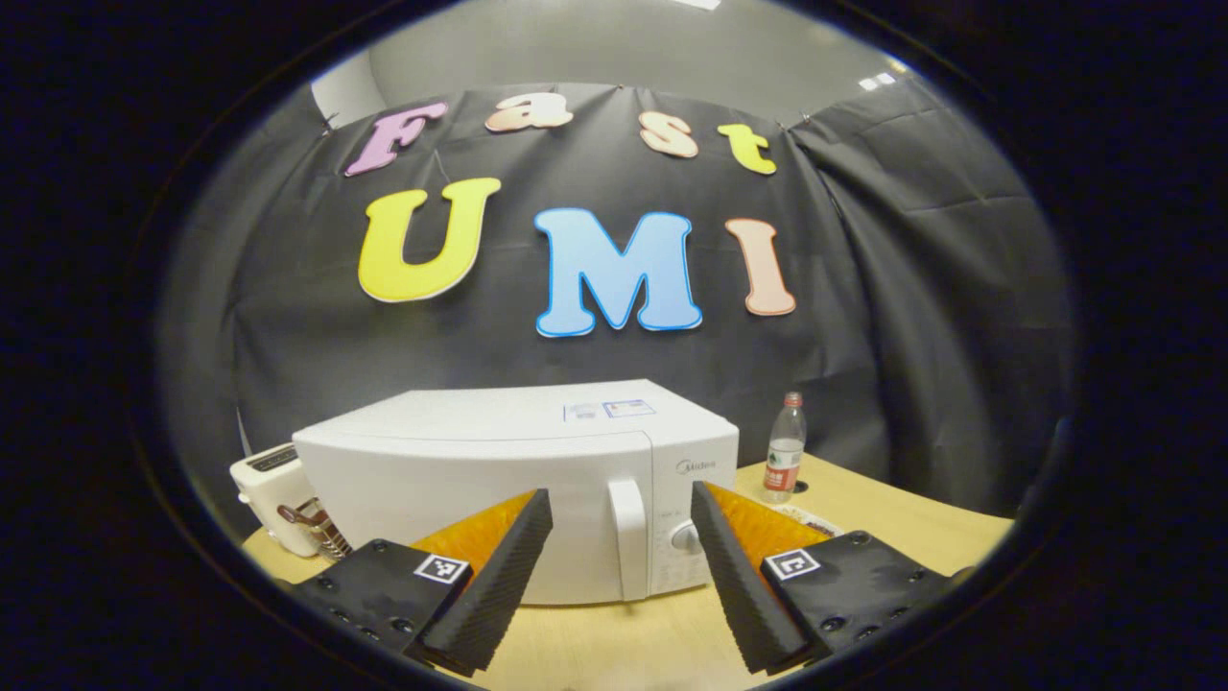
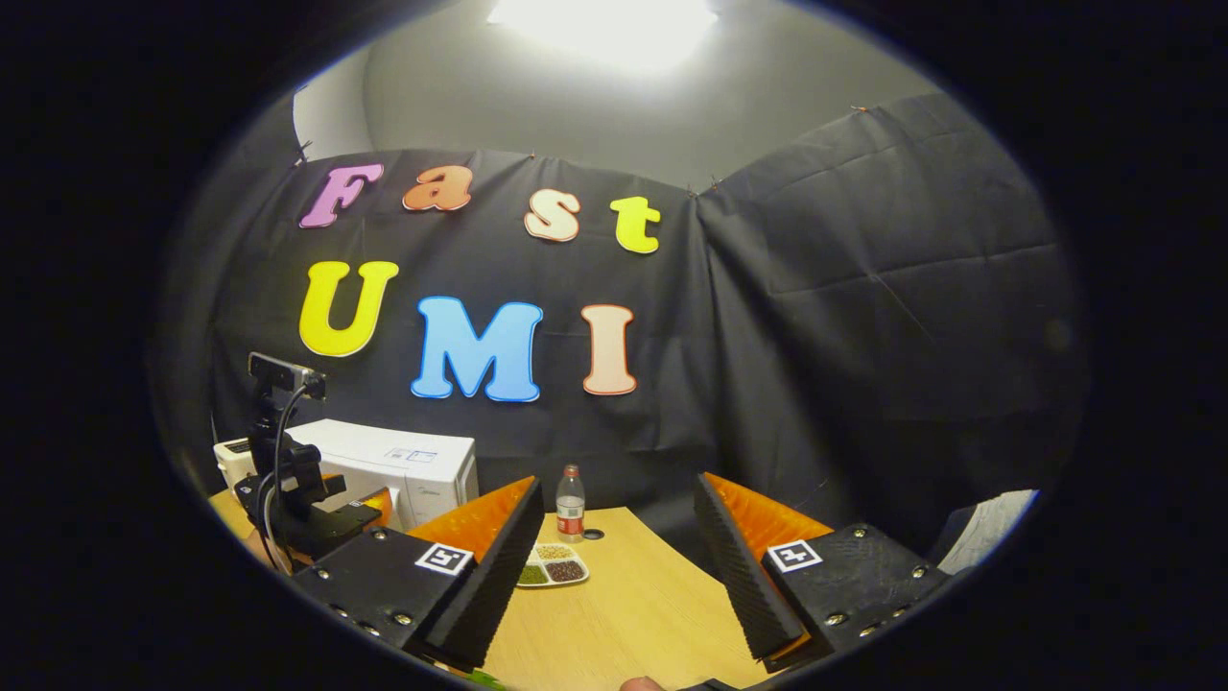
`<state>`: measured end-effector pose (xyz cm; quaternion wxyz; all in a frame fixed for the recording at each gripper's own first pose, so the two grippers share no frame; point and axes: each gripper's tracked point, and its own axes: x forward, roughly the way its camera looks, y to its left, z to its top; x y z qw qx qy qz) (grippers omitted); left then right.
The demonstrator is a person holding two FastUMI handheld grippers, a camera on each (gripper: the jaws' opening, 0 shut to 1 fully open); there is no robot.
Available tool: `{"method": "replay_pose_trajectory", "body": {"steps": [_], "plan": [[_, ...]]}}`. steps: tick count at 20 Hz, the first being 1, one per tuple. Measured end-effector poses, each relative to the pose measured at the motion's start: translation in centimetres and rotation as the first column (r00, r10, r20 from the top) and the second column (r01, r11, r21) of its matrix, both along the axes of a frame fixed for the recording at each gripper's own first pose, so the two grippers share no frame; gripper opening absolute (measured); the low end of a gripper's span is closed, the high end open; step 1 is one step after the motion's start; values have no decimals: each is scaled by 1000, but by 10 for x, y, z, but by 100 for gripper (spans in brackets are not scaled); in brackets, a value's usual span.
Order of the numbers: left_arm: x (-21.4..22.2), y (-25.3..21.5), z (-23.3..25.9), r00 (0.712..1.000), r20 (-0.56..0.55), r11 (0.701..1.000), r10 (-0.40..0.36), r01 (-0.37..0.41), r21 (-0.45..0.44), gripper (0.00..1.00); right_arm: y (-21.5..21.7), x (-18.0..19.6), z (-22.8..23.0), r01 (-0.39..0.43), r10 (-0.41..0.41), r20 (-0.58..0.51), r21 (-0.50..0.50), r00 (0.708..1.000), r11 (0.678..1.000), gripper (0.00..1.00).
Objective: Open the microwave oven with the left hand, put the food in, and close the microwave oven.
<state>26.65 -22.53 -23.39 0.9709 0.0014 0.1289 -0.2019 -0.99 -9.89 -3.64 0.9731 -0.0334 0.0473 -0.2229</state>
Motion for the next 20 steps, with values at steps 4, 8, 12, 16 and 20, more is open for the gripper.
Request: {"method": "replay_pose_trajectory", "body": {"steps": [4,8,12,16,20], "plan": [[15,-17,-45,998,-65,999,-16,19,42,96,-6,-11,-3,60,-61,-26,-21,998,998,96],[25,-27,-67,997,-77,997,-30,35,70,92,-4,-16,-7,77,-79,-45,-28,996,997,96],[31,-31,-78,994,-102,996,-30,38,81,63,-2,-18,-9,74,-77,-56,-44,995,996,95],[30,-29,-79,994,-112,997,-9,18,80,37,-5,-27,-10,77,-79,-64,-42,995,996,95],[30,-28,-79,993,-120,995,5,8,102,25,-10,-35,-6,74,-77,-62,-41,995,996,95]]}}
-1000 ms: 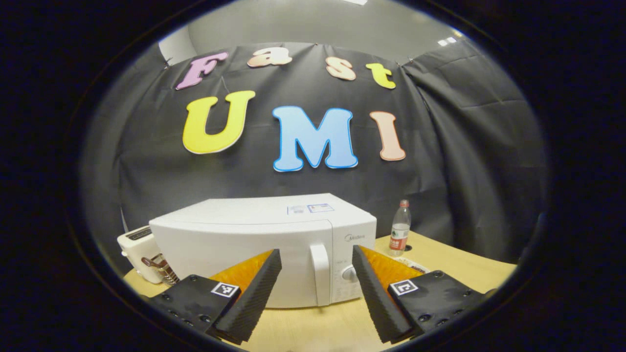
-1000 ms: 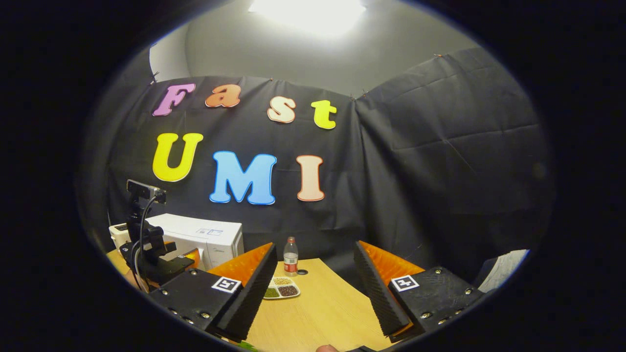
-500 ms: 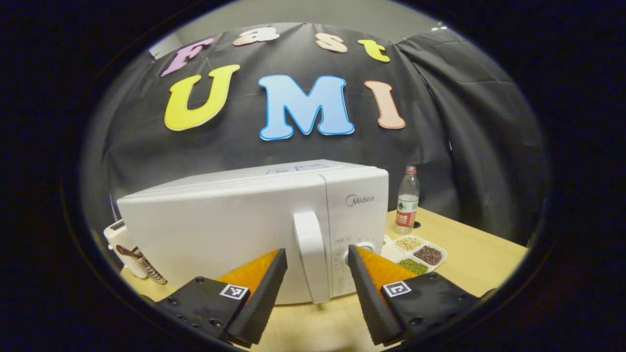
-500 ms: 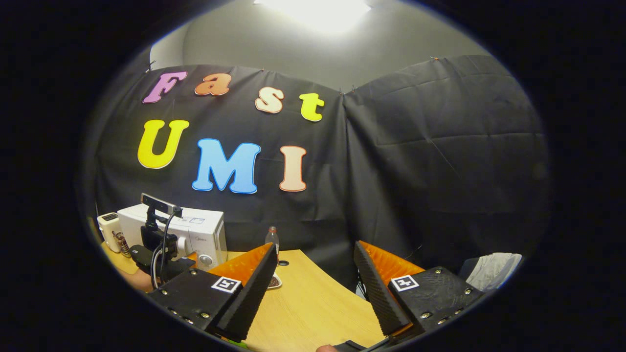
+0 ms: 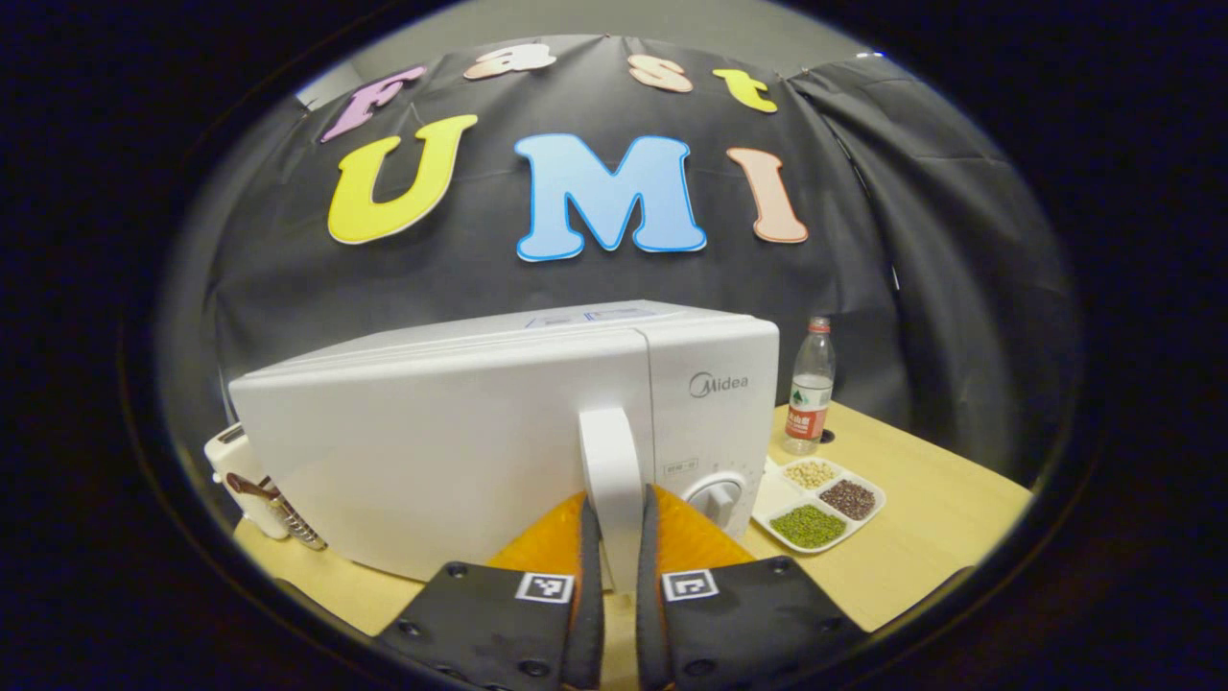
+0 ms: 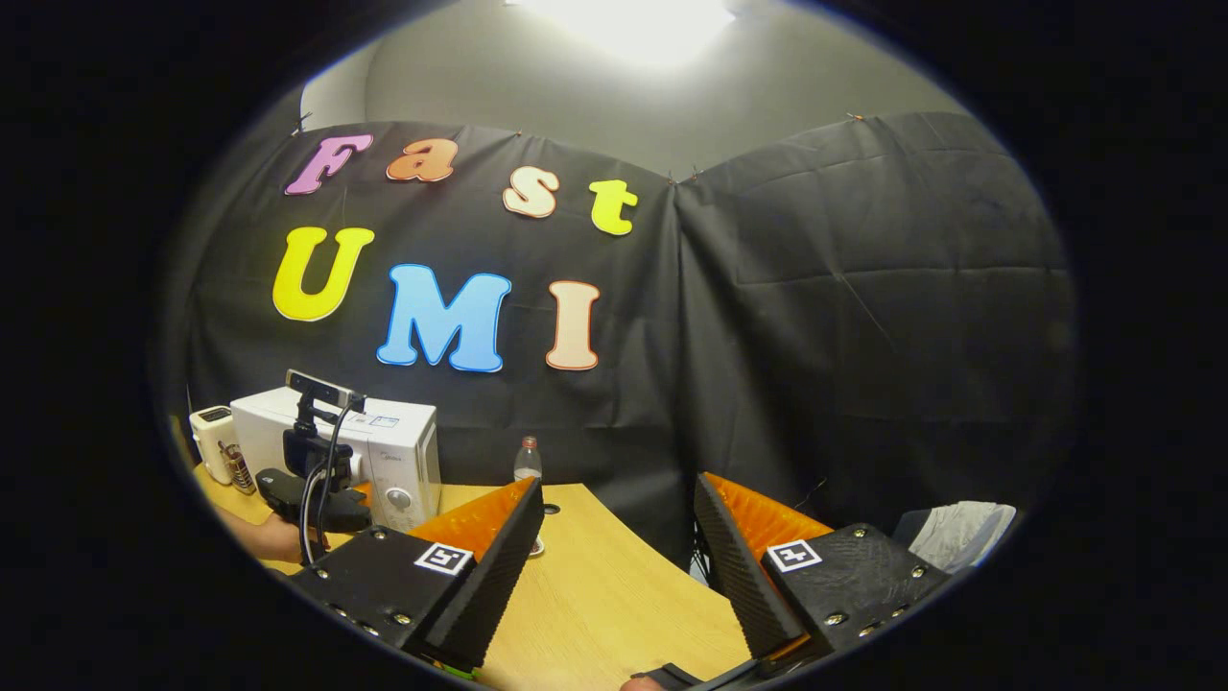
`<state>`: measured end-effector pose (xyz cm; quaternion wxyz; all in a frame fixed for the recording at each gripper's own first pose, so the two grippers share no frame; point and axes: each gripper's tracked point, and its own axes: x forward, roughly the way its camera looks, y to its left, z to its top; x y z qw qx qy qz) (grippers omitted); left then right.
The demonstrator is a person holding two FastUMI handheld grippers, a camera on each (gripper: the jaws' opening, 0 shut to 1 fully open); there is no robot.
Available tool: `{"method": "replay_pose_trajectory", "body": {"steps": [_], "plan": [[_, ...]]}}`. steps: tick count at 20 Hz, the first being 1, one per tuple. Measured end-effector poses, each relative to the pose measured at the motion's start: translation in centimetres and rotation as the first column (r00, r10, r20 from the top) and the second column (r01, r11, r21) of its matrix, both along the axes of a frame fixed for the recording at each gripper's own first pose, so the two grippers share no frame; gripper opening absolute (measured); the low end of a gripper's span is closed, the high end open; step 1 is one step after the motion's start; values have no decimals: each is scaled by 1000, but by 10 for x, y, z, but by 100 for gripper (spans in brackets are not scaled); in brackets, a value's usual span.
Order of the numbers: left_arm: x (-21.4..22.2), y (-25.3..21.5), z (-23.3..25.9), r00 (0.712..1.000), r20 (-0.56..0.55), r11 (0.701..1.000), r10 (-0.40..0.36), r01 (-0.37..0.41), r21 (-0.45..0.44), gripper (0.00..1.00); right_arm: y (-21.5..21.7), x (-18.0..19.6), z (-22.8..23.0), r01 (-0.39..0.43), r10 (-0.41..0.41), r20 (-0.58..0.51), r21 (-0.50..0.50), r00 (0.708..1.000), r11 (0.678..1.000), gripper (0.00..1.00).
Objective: Open the microwave oven with the left hand, put the food in, and close the microwave oven.
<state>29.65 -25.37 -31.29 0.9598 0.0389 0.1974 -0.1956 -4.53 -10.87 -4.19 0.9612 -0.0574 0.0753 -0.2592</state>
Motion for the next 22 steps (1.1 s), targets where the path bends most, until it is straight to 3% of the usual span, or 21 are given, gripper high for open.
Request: {"method": "replay_pose_trajectory", "body": {"steps": [2,4,6,9,11,16,22], "plan": [[-1,2,1,1000,-6,1000,5,-5,-10,14,-1,-2,2,-10,10,5,-2,1000,1000,95],[-28,13,-5,997,-72,999,35,-37,-23,14,-1,-3,3,-24,24,3,-9,1000,1000,95],[-49,25,17,999,10,999,33,-32,-35,15,-3,-3,4,-40,40,14,1,999,999,96],[-76,41,15,1000,-20,999,20,-21,-33,12,4,5,0,-105,104,33,38,994,994,96],[-87,51,18,999,-33,999,35,-36,-24,16,9,9,0,-155,152,47,52,987,987,96],[-124,87,27,992,-45,993,116,-116,7,13,23,5,1,-294,290,63,67,955,953,96],[-159,132,32,975,-55,976,216,-214,41,13,38,-8,-6,-449,443,74,126,894,885,96]]}}
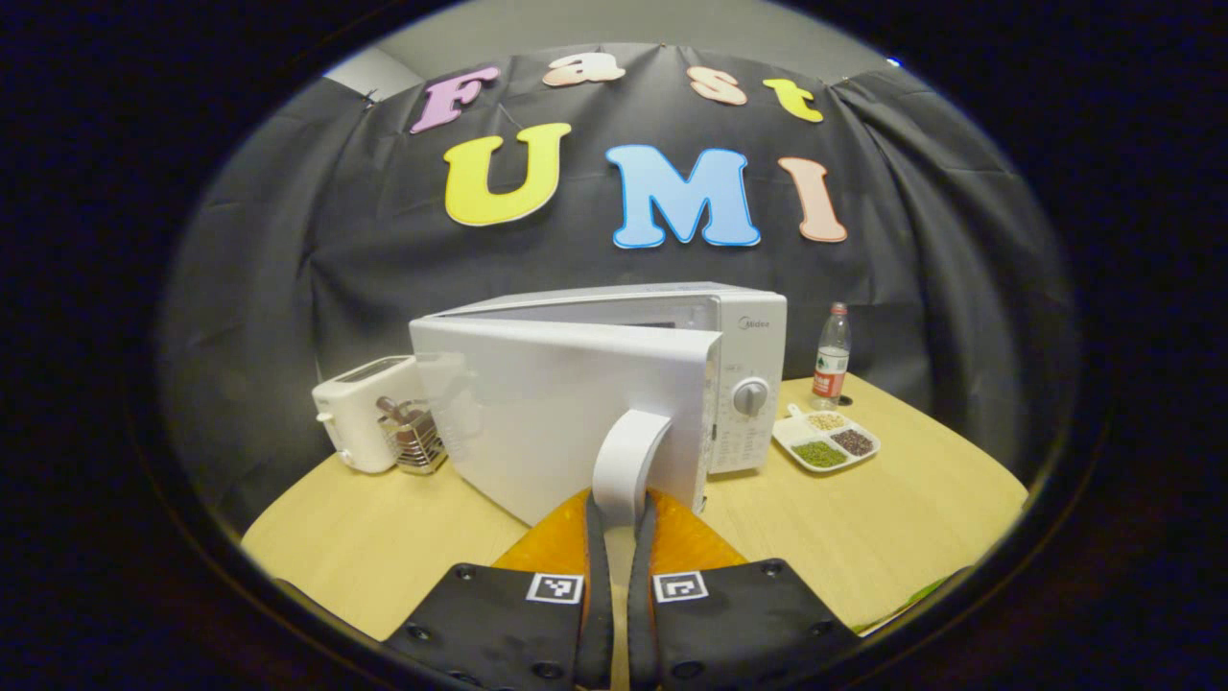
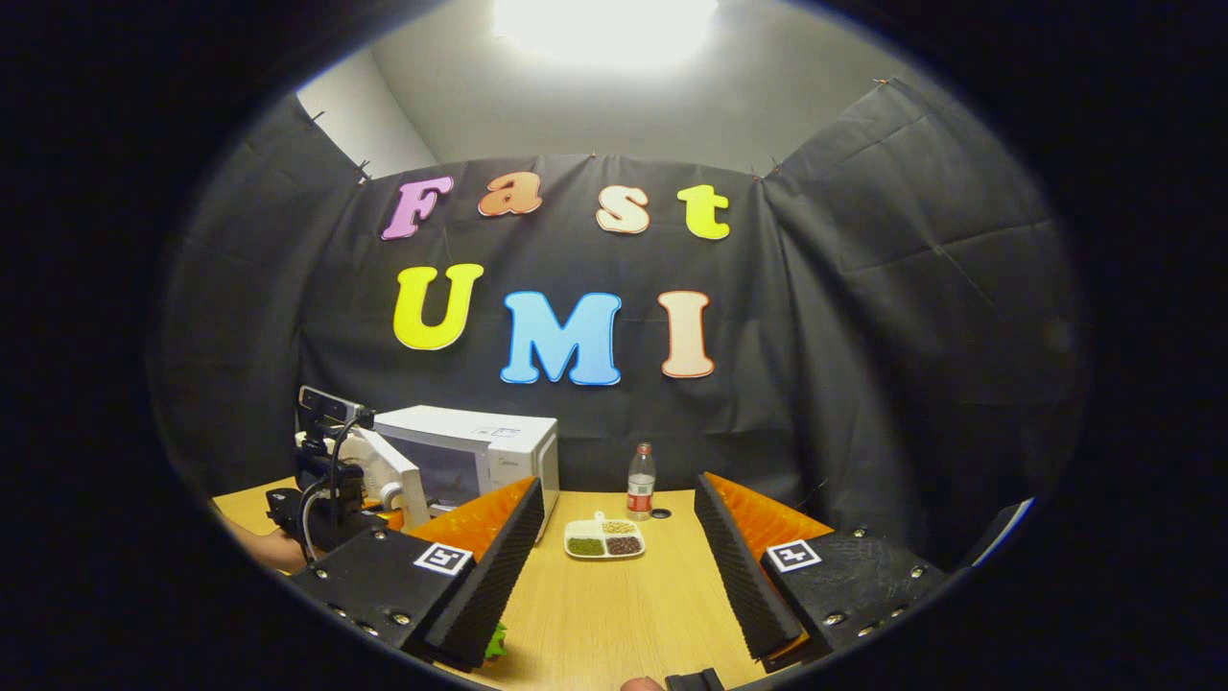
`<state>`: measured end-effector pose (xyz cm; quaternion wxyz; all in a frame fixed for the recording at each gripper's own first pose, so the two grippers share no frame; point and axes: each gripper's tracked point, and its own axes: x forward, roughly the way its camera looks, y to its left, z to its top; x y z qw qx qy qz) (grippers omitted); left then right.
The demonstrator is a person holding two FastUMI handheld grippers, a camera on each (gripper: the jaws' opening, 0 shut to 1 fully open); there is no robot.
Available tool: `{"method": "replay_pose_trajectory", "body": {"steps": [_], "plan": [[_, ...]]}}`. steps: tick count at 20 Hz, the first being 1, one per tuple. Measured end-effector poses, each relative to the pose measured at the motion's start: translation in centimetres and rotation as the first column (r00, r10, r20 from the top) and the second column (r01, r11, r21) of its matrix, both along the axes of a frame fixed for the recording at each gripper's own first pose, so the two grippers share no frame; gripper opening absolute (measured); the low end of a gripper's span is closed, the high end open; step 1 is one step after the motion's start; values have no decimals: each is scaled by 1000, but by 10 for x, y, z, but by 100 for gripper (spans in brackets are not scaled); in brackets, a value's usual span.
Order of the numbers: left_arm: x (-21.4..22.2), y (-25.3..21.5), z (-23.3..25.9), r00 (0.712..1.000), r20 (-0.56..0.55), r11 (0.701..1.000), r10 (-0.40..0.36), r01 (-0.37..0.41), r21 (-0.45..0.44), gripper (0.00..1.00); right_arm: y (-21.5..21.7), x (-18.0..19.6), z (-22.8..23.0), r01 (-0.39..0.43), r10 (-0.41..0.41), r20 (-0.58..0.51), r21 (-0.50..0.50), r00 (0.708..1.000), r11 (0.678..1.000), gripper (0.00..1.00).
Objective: Open the microwave oven with the left hand, put the food in, and close the microwave oven.
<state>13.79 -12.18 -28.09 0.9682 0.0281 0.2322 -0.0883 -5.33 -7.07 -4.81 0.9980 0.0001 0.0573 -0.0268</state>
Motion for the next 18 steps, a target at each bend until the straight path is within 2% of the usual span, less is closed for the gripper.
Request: {"method": "replay_pose_trajectory", "body": {"steps": [2,3,4,7,18], "plan": [[-12,19,2,999,-1,999,40,-40,11,15,7,0,0,-46,46,5,0,999,999,95],[-18,29,2,998,-2,998,57,-57,16,12,9,-2,0,-62,62,4,-5,998,998,95],[-23,39,3,998,0,997,69,-69,19,15,13,-2,4,-72,72,12,-6,997,997,95],[-37,68,5,997,1,996,81,-81,20,12,32,-3,12,-90,90,34,1,995,996,95],[-60,168,5,999,-28,999,-23,22,-36,12,158,10,19,-110,109,44,6,993,994,96]]}}
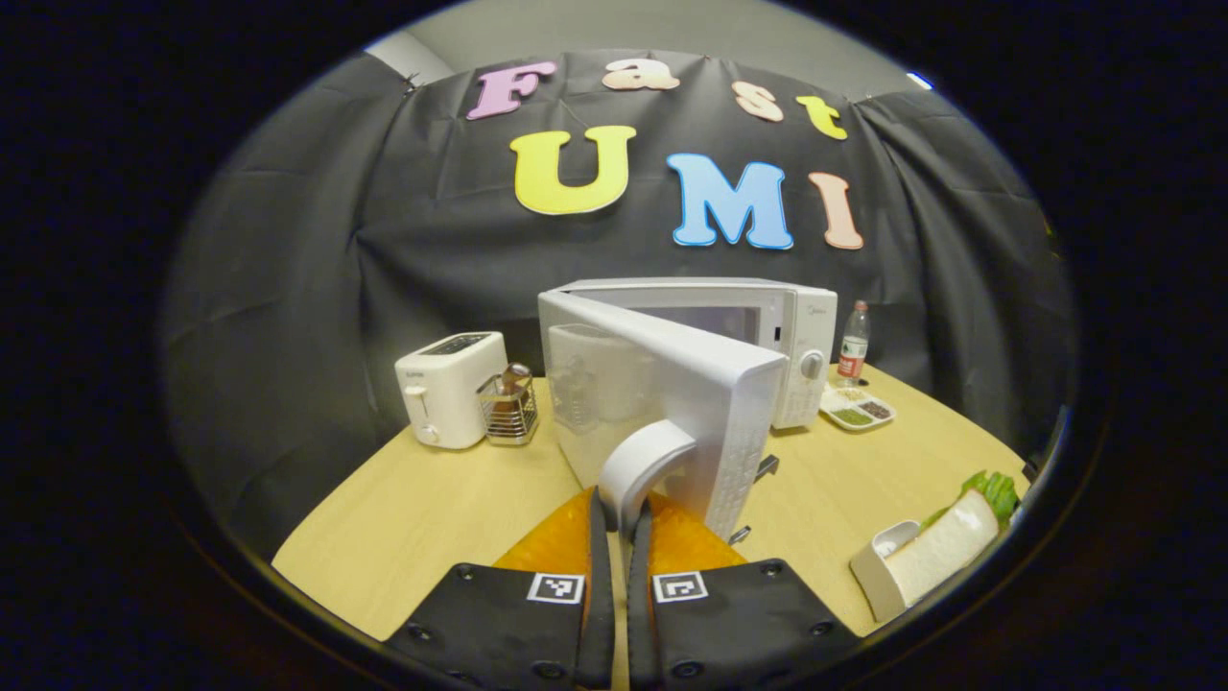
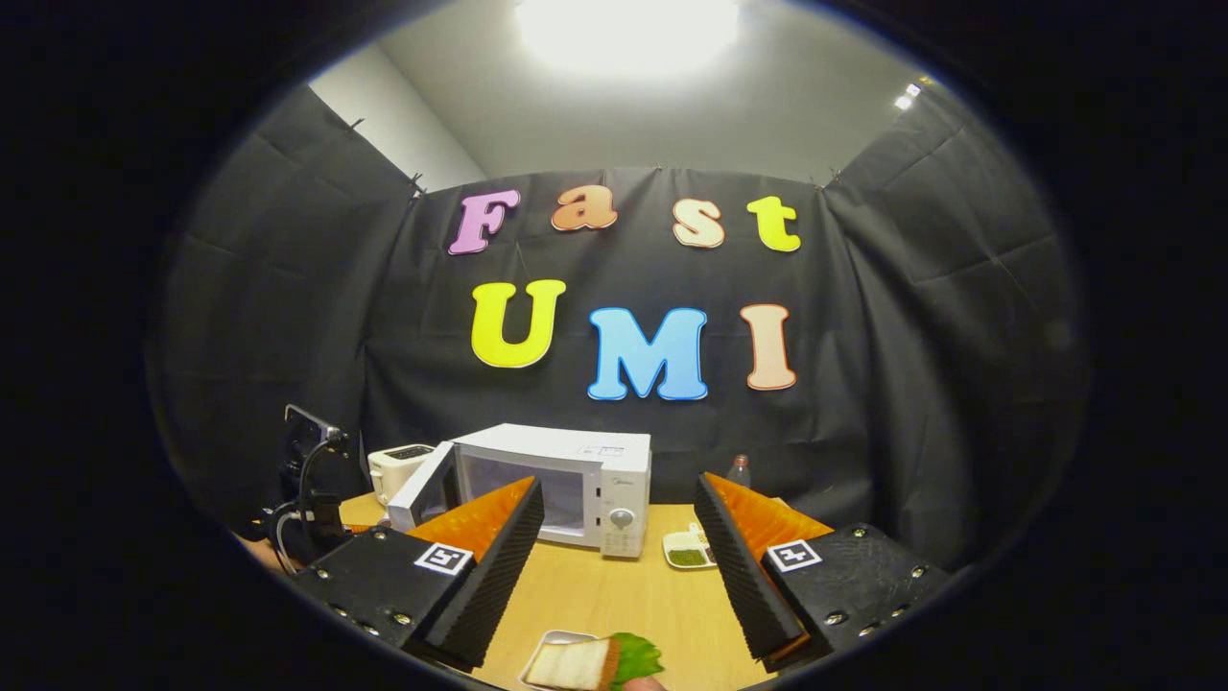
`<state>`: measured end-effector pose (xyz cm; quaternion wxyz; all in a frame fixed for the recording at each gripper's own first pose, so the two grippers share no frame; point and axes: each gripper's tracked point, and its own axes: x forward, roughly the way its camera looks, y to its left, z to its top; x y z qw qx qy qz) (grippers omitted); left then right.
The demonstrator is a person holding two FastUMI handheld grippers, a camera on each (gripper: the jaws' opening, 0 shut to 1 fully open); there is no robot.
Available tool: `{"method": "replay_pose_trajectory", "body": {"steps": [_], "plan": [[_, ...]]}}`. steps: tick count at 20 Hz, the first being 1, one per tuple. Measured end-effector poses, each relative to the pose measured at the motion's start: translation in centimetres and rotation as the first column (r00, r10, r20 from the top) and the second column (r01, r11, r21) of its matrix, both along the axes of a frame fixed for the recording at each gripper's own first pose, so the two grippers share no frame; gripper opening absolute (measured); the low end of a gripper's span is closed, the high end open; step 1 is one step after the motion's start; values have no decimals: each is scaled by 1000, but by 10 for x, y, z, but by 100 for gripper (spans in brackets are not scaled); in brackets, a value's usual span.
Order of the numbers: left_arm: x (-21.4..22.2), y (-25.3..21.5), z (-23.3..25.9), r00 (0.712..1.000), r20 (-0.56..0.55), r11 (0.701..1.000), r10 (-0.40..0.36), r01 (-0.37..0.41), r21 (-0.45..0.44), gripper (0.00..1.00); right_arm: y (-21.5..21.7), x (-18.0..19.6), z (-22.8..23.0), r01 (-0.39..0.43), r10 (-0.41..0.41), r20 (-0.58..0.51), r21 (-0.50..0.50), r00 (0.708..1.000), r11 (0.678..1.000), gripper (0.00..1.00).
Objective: Open the microwave oven with the left hand, put the food in, and close the microwave oven.
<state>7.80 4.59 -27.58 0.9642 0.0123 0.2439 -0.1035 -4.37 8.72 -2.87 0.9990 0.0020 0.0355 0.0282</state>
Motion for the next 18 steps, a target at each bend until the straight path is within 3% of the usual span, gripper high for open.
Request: {"method": "replay_pose_trajectory", "body": {"steps": [8,13,15,16,18], "plan": [[2,73,-3,999,0,999,-40,40,-8,12,78,6,-10,-14,14,-21,15,1000,1000,96],[1,91,-6,999,-9,998,-34,34,-44,14,106,12,-16,-49,49,-54,6,997,999,95],[-5,96,-6,1000,-10,999,-5,4,-54,19,108,15,-17,-63,63,-68,2,996,998,96],[-10,97,-5,1000,-5,999,5,-5,-43,34,107,16,-16,-67,67,-69,0,995,998,96],[-27,108,0,999,3,999,37,-36,-7,37,102,18,-16,-77,77,-75,2,994,997,96]]}}
